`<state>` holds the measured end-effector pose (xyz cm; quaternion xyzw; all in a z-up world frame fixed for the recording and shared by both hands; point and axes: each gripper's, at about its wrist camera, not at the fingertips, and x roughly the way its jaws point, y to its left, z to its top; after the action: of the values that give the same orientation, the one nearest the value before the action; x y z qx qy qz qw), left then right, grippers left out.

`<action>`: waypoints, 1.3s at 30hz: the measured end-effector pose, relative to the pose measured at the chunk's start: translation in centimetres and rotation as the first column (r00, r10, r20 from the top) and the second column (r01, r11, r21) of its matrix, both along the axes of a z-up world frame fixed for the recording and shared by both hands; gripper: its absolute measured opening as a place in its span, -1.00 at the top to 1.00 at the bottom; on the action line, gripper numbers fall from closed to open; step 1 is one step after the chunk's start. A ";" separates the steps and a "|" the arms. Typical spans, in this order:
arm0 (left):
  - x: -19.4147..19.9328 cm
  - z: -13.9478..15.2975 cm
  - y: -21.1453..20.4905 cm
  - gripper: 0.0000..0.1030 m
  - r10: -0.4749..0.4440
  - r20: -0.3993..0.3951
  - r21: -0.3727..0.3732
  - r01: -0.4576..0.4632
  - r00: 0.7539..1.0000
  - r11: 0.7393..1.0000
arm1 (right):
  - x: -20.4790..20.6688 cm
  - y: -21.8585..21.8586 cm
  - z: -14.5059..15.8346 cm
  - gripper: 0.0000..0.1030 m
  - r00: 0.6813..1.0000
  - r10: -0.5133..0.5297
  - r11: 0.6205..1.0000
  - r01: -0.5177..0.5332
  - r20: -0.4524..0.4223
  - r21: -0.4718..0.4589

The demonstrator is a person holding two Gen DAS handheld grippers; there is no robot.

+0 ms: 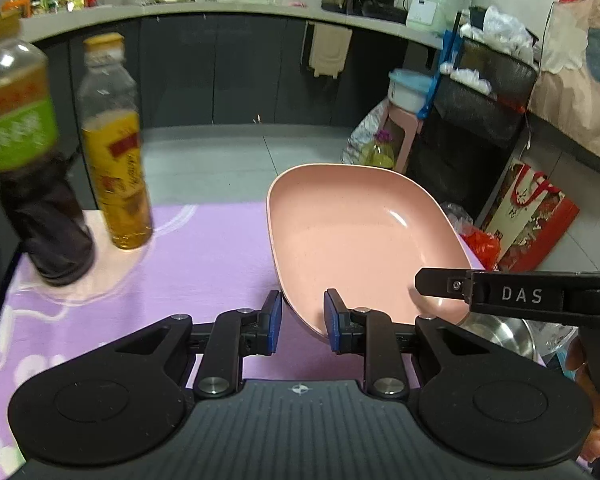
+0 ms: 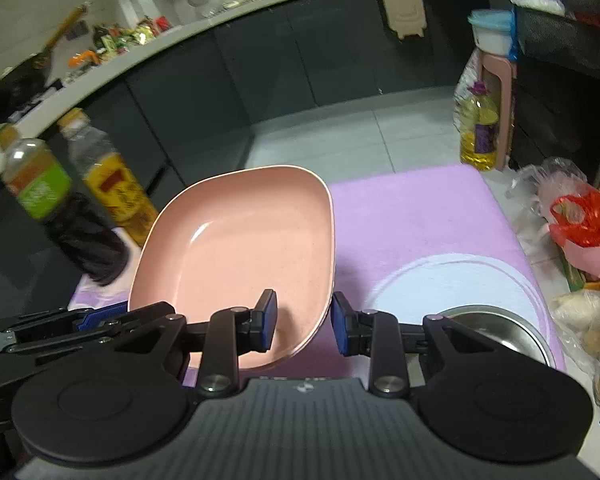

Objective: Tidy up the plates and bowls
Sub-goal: 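Lift the pink dish and carry it over the green plate, then lower the pink dish onto the green plate with the left gripper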

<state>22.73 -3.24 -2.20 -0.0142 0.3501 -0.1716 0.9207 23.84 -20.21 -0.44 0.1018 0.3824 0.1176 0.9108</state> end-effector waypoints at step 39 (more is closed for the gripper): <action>-10.2 1.9 15.0 0.58 0.205 0.075 -0.096 -0.198 0.976 0.976 | -8.5 13.0 3.3 0.45 0.967 0.250 0.968 -0.249 0.052 -0.029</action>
<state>12.57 11.76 -0.32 -0.0829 0.2995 -0.0931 0.9459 15.35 -7.18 2.90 0.0393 0.3680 0.2296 0.9002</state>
